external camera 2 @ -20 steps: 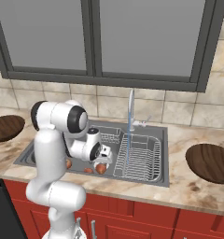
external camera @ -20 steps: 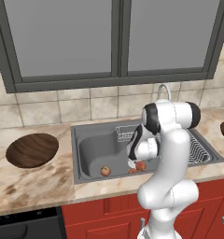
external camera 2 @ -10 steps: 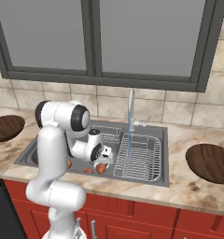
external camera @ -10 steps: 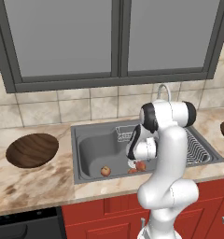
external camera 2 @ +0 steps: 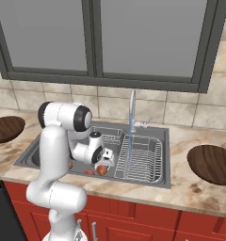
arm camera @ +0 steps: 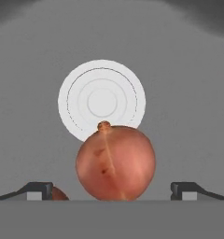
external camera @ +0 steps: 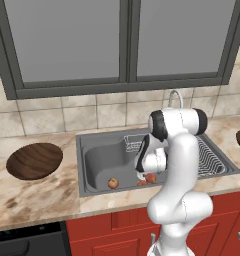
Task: Pick the onions from the sink and place them in one bowl. Place the peach in the other bowl. Then turn off the sink faucet.
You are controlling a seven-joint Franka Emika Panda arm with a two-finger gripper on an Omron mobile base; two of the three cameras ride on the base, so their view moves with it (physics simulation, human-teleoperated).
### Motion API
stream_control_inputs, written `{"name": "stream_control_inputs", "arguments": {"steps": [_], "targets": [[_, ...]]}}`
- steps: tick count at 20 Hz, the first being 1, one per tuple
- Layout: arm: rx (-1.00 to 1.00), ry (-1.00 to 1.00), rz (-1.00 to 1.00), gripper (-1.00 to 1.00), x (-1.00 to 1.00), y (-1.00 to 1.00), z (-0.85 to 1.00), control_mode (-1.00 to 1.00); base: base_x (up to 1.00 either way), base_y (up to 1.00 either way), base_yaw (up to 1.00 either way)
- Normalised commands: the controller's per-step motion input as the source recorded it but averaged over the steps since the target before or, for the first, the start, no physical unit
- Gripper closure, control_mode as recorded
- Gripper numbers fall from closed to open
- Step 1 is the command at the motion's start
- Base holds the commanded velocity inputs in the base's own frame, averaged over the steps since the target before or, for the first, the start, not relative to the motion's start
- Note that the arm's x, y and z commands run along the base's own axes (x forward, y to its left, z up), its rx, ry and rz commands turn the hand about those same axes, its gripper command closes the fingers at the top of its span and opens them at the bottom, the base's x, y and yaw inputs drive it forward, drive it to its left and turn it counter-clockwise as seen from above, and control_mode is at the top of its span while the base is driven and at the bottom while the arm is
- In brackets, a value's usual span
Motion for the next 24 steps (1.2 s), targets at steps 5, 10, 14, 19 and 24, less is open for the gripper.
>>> {"name": "stream_control_inputs", "arguments": {"steps": [5,10,14,19,24], "targets": [[0.0,0.0,0.0,-1.0,0.04,0.0,-0.12,-1.0,0.0,0.0,0.0],[0.0,0.0,0.0,-1.0,0.06,-0.01,-0.13,-1.0,0.0,0.0,0.0],[0.0,-0.01,0.0,-1.0,0.06,-0.07,-0.14,-1.0,0.0,0.0,0.0],[0.0,-0.02,0.0,-1.0,0.06,-0.11,-0.16,-1.0,0.0,0.0,0.0],[0.0,-0.01,0.0,-1.0,0.01,-0.08,-0.21,-1.0,0.0,0.0,0.0]]}}
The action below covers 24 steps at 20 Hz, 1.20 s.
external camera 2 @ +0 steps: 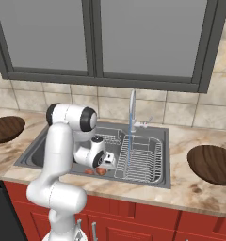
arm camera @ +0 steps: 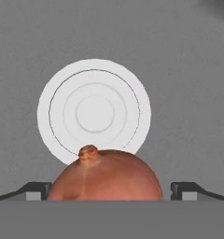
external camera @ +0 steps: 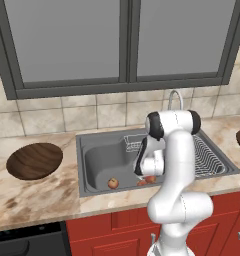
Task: Pick the onions from the sink and place them in one bowl. Place the peach in the other bowl. Then turn off the sink faucet.
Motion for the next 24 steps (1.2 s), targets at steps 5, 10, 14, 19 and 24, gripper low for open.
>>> {"name": "stream_control_inputs", "arguments": {"steps": [5,10,14,19,24], "targets": [[0.0,0.0,0.0,-1.0,0.0,-0.02,-0.3,-1.0,0.0,0.0,0.0],[0.0,0.0,0.0,1.0,0.0,0.0,-0.31,-1.0,0.0,0.0,0.0],[0.0,0.0,0.0,1.0,0.0,0.0,-0.02,-1.0,0.0,0.0,0.0],[0.0,0.0,0.0,1.0,-0.03,0.0,0.01,-1.0,0.0,0.0,0.0],[0.0,0.0,0.0,1.0,-0.01,0.0,0.37,-1.0,0.0,0.0,0.0]]}}
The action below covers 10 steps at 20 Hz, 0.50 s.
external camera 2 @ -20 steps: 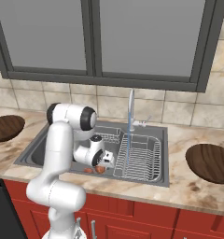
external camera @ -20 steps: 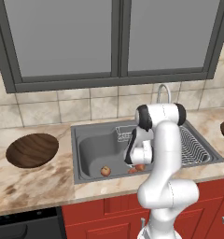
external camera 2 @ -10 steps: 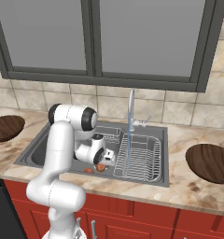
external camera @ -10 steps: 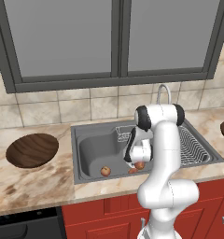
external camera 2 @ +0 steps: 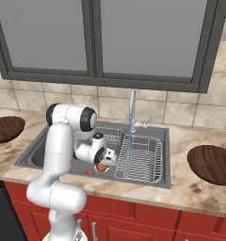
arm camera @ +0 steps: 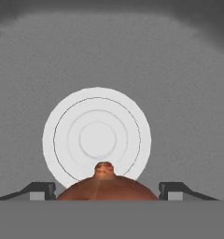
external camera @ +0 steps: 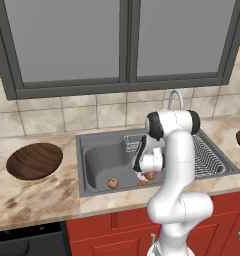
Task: Pick the onions from the sink and place them in one bowl. Place the peach in the other bowl. Then turn off the sink faucet.
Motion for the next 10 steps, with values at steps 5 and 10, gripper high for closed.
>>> {"name": "stream_control_inputs", "arguments": {"steps": [5,10], "targets": [[0.0,0.0,0.0,1.0,0.0,0.0,0.69,-1.0,0.0,0.0,0.0],[0.0,-0.01,0.0,1.0,0.0,0.14,0.73,-1.0,0.0,0.0,0.0]]}}
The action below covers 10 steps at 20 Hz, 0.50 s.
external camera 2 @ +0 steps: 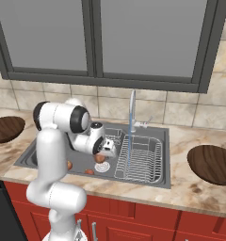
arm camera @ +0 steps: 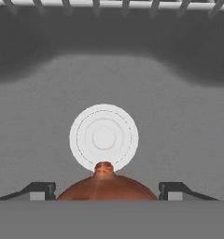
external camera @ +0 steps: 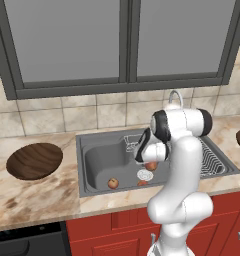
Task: Pick the onions from the sink and place them in one bowl. Place the peach in the other bowl. Then turn off the sink faucet.
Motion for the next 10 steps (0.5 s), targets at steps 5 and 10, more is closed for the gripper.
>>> {"name": "stream_control_inputs", "arguments": {"steps": [5,10], "targets": [[0.0,-0.01,0.0,1.0,0.0,0.37,0.7,-1.0,0.0,0.0,0.0],[0.0,-0.02,0.0,1.0,0.0,0.49,0.7,-1.0,0.0,0.0,0.0]]}}
